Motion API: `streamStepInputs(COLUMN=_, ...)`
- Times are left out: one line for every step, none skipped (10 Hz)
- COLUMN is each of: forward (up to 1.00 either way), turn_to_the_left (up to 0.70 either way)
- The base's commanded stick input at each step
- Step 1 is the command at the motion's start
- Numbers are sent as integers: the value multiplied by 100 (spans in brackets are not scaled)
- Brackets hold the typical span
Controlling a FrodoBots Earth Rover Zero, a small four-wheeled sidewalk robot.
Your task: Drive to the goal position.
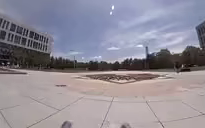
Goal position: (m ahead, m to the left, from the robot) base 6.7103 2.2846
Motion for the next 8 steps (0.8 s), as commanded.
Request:
streamStepInputs(forward=70, turn_to_the_left=0)
streamStepInputs(forward=70, turn_to_the_left=0)
streamStepInputs(forward=70, turn_to_the_left=0)
streamStepInputs(forward=70, turn_to_the_left=0)
streamStepInputs(forward=70, turn_to_the_left=0)
streamStepInputs(forward=70, turn_to_the_left=0)
streamStepInputs(forward=70, turn_to_the_left=0)
streamStepInputs(forward=70, turn_to_the_left=0)
